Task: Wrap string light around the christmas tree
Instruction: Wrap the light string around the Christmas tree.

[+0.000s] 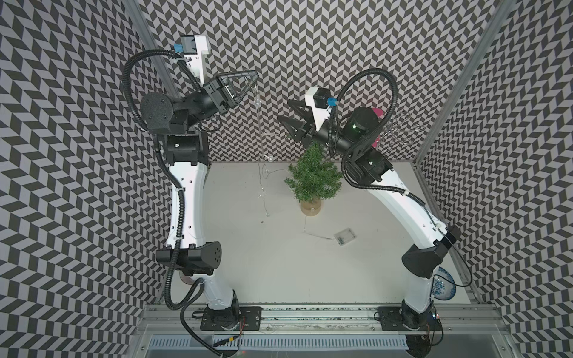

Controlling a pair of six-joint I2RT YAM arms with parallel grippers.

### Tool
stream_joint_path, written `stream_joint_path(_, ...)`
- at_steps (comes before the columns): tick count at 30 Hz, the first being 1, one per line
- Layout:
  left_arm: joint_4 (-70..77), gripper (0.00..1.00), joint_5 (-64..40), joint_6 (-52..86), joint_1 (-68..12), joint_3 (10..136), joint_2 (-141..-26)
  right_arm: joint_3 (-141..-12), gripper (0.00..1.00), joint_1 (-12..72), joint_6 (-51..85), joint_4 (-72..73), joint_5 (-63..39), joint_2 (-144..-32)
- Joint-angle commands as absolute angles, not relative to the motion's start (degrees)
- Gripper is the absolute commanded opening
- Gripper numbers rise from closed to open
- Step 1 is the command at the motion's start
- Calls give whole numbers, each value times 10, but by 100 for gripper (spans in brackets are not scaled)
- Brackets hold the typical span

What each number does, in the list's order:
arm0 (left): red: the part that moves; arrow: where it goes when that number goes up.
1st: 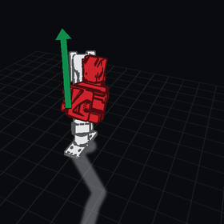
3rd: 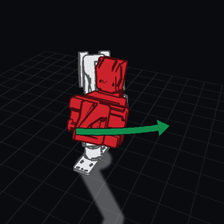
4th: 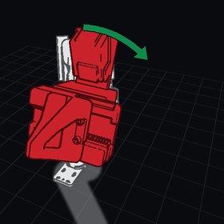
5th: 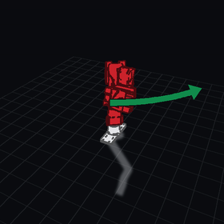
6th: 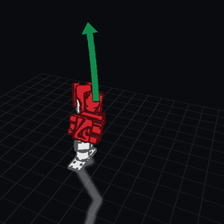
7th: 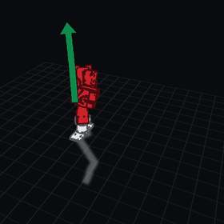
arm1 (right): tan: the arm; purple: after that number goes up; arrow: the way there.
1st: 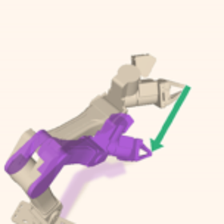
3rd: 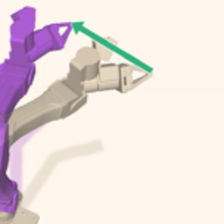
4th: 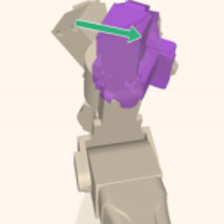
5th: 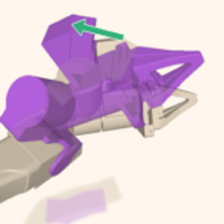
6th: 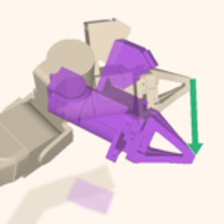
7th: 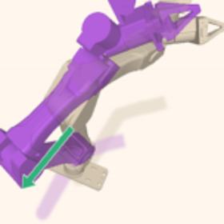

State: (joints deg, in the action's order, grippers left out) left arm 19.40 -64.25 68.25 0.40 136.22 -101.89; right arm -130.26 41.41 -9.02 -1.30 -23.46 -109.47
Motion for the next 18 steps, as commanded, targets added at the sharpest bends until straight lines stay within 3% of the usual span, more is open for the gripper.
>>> stream_joint_path(1,195,0,-664,687,-9,1358,-1003,-1311,53,427,-102,-15,-244,-1108)
stream_joint_path(14,174,0,-674,671,-36,1342,-992,-1321,51,435,-106,-24,-243,-1122)
stream_joint_path(18,172,0,-675,668,-40,1338,-986,-1331,45,435,-106,-15,-235,-1134)
